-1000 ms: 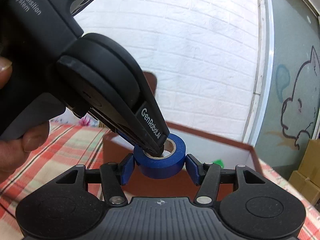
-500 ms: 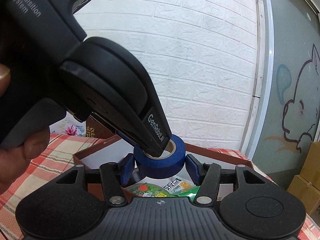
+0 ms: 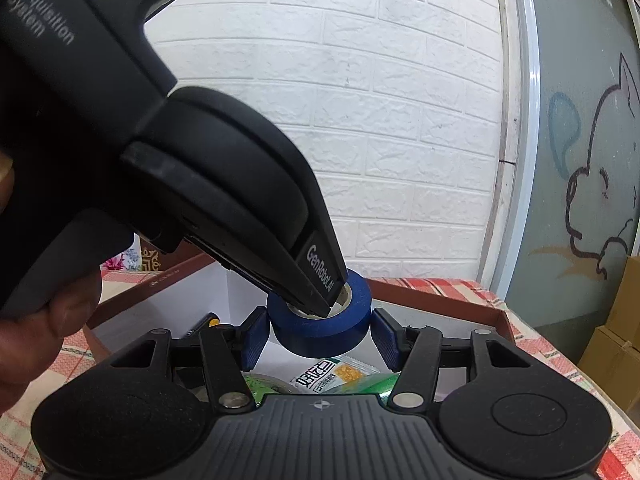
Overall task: Organize objects
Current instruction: 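Carry the blue tape roll with the left tool over the brown box, then lower the tape roll into the brown box and open the left tool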
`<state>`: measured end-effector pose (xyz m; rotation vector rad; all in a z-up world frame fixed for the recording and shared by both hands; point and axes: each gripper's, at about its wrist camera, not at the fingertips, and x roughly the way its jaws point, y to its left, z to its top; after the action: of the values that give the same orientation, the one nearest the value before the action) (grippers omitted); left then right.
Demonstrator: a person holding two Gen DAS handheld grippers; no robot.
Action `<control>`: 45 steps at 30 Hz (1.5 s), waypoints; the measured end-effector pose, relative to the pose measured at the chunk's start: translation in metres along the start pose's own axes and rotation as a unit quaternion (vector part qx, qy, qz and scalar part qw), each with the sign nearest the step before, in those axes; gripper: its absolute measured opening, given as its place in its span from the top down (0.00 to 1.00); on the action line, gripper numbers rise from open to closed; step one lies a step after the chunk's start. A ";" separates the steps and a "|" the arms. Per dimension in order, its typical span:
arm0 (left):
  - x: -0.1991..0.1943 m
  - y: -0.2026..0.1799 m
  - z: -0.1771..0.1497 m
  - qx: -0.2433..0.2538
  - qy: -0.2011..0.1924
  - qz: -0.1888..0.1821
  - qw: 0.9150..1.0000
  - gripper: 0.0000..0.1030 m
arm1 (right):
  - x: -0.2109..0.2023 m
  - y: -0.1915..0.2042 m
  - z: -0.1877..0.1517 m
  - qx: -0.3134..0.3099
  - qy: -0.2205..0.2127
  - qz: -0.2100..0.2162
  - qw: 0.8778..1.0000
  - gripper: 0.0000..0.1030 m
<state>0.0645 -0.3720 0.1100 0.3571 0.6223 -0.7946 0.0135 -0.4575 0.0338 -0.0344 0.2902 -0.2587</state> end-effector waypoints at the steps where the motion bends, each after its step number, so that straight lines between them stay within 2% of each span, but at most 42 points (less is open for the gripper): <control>1: 0.003 0.000 0.001 0.000 0.002 0.000 1.000 0.81 | 0.003 -0.002 0.000 0.002 0.003 0.000 1.000 0.48; 28: 0.035 0.007 0.000 -0.003 0.026 0.002 1.000 0.79 | 0.045 -0.023 -0.004 0.014 0.046 -0.004 0.999 0.48; 30: 0.037 0.008 0.000 -0.005 0.030 0.003 1.000 0.76 | 0.046 -0.024 -0.004 0.015 0.046 -0.006 0.999 0.47; 33: 0.037 0.012 -0.001 -0.014 0.029 0.015 0.999 0.60 | 0.046 -0.026 -0.003 0.012 0.041 -0.016 0.999 0.42; 45: 0.023 0.015 -0.009 -0.019 0.026 0.020 0.999 0.57 | 0.033 -0.041 -0.003 0.039 0.036 -0.015 0.998 0.42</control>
<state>0.0844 -0.3705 0.0889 0.3549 0.6768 -0.7352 0.0335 -0.5053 0.0248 0.0470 0.3510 -0.3014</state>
